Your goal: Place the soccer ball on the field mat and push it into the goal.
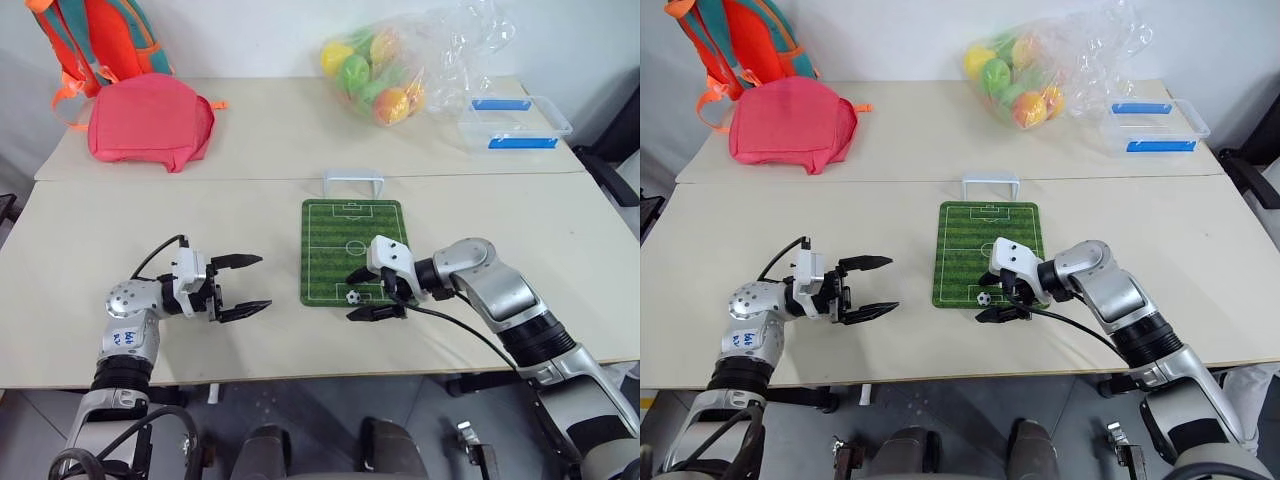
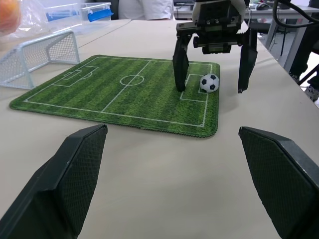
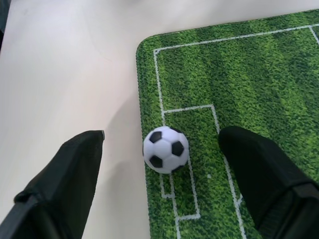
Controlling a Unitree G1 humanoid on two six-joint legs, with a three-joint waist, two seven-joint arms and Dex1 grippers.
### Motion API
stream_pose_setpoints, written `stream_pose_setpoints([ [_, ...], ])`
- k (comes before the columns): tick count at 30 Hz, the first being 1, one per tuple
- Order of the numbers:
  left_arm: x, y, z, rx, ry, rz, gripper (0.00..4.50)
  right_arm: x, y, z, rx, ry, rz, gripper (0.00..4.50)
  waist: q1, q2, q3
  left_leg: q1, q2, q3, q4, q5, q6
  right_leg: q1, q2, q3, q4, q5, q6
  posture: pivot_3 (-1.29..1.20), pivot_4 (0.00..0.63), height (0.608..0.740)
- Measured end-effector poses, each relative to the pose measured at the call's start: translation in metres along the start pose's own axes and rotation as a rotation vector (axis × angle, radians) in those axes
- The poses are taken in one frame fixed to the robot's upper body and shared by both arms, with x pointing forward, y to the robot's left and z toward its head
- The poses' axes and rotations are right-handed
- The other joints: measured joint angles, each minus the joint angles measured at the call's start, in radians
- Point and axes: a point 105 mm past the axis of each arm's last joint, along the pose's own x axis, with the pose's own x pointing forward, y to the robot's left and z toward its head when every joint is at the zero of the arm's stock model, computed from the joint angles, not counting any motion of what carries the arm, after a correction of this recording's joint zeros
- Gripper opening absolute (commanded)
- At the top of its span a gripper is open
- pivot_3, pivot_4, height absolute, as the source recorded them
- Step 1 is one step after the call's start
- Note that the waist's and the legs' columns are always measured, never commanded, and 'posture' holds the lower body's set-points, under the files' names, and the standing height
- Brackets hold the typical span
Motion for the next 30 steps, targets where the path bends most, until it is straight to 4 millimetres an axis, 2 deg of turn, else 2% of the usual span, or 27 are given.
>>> stream_pose_setpoints([
  [4, 0.002, 0.002, 0.003, 0.013, -0.005, -0.001, 4.50, -0.007, 0.000, 0.011, -0.025, -0.005, -0.012, 3.85, 0.001, 0.000, 0.000, 0.000, 0.000, 0.000, 0.000, 0.000, 0.000, 0.000, 0.000, 0.000, 0.000, 0.000, 0.000, 0.00, 0.150, 0.740],
  [8, 0.007, 0.002, 0.004, 0.018, -0.021, -0.005, 4.50, -0.025, 0.004, 0.045, -0.106, -0.051, -0.036, 3.85, 0.002, 0.000, 0.000, 0.000, 0.000, 0.000, 0.000, 0.000, 0.000, 0.000, 0.000, 0.000, 0.000, 0.000, 0.000, 0.00, 0.150, 0.740],
  [11, 0.007, 0.003, 0.005, 0.023, -0.023, -0.007, 4.50, -0.028, 0.015, 0.060, -0.128, -0.080, -0.030, 3.23, 0.002, 0.000, 0.000, 0.000, 0.000, 0.000, 0.000, 0.000, 0.000, 0.000, 0.000, 0.000, 0.000, 0.000, 0.000, 0.00, 0.150, 0.740],
  [13, 0.008, 0.003, 0.005, 0.023, -0.024, -0.011, 4.50, -0.025, 0.028, 0.064, -0.124, -0.103, -0.016, 2.59, 0.003, 0.000, 0.000, 0.000, 0.000, 0.000, 0.000, 0.000, 0.000, 0.000, 0.000, 0.000, 0.000, 0.000, 0.000, 0.00, 0.150, 0.740],
  [16, 0.007, 0.002, 0.002, 0.007, -0.022, -0.017, 4.50, -0.017, 0.046, 0.058, -0.083, -0.114, 0.002, 1.61, 0.004, 0.000, 0.000, 0.000, 0.000, 0.000, 0.000, -0.001, 0.000, 0.000, 0.000, 0.000, 0.000, 0.000, 0.000, 0.00, 0.150, 0.740],
  [20, 0.008, 0.000, 0.003, 0.005, -0.032, -0.052, 4.50, -0.004, 0.054, 0.038, 0.024, -0.117, -0.025, 0.17, 0.004, 0.000, 0.000, 0.000, 0.000, 0.000, 0.000, -0.001, 0.000, 0.000, 0.000, 0.000, 0.000, 0.000, 0.000, 0.00, 0.150, 0.740],
  [21, 0.008, 0.000, 0.004, 0.006, -0.034, -0.059, 4.50, -0.003, 0.056, 0.034, 0.045, -0.116, -0.028, 0.02, 0.004, 0.000, 0.000, 0.000, 0.000, 0.000, 0.000, -0.001, 0.000, 0.000, 0.000, 0.000, 0.000, 0.000, 0.000, 0.00, 0.150, 0.740],
  [30, 0.010, 0.002, 0.009, 0.016, -0.043, -0.080, 4.50, 0.011, 0.050, 0.006, 0.174, -0.118, -0.043, 0.02, 0.002, 0.000, 0.000, 0.000, 0.000, 0.000, 0.000, -0.001, 0.000, 0.000, 0.000, 0.000, 0.000, 0.000, 0.000, 0.00, 0.150, 0.740],
])
